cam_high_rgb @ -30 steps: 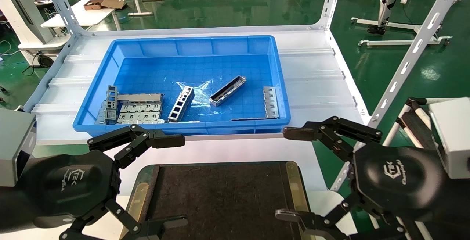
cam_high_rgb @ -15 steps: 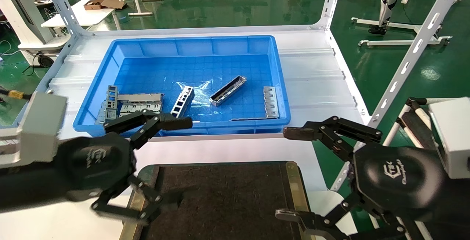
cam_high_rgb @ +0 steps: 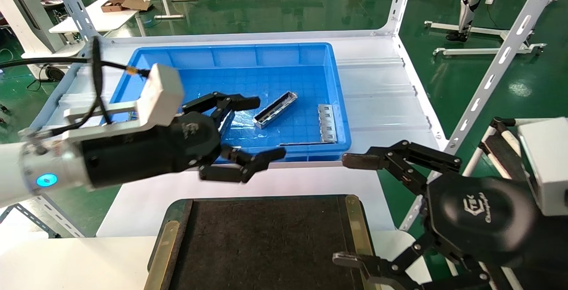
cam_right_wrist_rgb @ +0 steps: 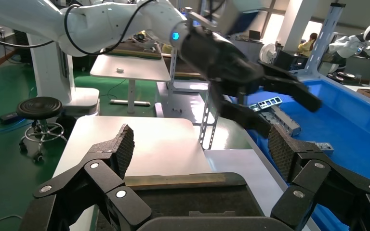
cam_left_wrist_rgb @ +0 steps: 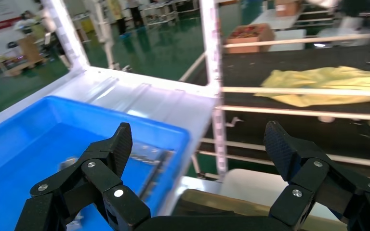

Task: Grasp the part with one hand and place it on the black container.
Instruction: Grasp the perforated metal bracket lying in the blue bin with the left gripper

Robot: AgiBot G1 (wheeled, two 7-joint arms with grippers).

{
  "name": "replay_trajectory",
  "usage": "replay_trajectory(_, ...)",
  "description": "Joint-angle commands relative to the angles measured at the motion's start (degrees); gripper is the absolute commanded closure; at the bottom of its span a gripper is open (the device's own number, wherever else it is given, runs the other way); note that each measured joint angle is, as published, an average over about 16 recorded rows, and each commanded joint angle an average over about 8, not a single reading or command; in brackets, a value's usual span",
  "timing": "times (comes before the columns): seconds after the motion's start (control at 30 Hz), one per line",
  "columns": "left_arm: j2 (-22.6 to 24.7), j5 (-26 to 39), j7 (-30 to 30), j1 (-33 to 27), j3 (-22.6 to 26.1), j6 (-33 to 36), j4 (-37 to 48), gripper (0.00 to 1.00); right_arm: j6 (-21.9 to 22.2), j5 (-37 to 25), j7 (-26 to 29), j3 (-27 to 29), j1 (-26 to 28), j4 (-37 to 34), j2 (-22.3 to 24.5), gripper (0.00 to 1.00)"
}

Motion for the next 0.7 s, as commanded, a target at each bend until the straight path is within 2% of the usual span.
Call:
replay_trajectory(0.03,1.79,2.11,-0.19,-1.3,0.91,-1.9,1.64,0.0,0.0,0.0,0.0,0.0,0.0,0.0,0.0,0.0)
replay_trajectory(0.7,22.05,15.83,6.33,-13.63,6.8,-19.88,34.15,0.0,0.0,0.01,-0.01,-0.01,0.0,0.0,0.0,0.0)
